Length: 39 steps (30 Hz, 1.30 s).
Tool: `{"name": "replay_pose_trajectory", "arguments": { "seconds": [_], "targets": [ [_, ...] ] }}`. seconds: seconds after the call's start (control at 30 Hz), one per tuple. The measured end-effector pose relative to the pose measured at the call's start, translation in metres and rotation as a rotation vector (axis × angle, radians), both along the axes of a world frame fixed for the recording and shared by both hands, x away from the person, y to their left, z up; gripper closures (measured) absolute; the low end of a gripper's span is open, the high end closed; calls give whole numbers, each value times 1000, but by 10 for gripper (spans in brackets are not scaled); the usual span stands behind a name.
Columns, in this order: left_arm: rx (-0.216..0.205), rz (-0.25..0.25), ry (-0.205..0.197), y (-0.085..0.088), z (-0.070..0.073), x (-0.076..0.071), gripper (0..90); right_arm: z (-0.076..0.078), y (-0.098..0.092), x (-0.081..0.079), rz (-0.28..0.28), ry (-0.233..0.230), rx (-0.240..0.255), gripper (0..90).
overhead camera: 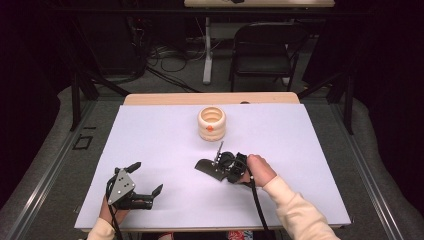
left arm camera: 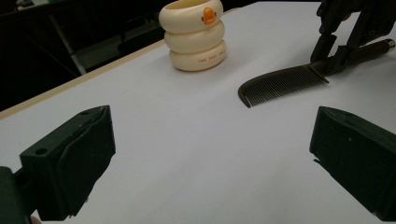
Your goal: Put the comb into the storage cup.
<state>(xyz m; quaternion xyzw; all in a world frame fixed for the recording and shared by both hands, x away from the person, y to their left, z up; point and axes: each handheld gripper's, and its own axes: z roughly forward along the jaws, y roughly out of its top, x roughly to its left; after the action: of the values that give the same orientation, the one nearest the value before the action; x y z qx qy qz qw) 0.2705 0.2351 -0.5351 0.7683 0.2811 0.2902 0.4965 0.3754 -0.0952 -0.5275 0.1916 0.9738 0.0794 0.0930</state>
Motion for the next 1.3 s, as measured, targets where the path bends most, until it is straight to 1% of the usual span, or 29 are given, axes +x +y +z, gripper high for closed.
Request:
{"name": "replay_pose_trajectory", "arguments": {
  "seconds": [0.1,0.27,0.43,0.5,0.63,0.67,0.77,1.03,1.13,1.3],
  "targets": [
    [0,-1,1,0,0,0,2,0,0,0,-11,1,5,711],
    [1,-1,2,0,0,0,2,0,-2,1,-31,11,20,715],
    [-3,0,1,0,0,0,2,0,-5,3,-50,24,47,716],
    [-4,2,1,0,0,0,2,1,-6,2,-60,23,43,716],
    [1,-2,3,0,0,0,2,3,-9,1,-68,11,61,716],
    [2,-3,4,0,0,0,2,4,-10,0,-71,11,72,716],
    [-3,-1,4,0,0,0,2,7,-11,-1,-67,0,82,716],
    [-5,1,6,0,0,0,2,12,-16,-4,-76,-12,117,716],
    [-6,2,6,0,0,0,2,13,-20,-4,-82,-8,132,716],
    [-5,3,3,1,1,0,2,15,-24,-5,-86,-20,156,716]
  ]
}}
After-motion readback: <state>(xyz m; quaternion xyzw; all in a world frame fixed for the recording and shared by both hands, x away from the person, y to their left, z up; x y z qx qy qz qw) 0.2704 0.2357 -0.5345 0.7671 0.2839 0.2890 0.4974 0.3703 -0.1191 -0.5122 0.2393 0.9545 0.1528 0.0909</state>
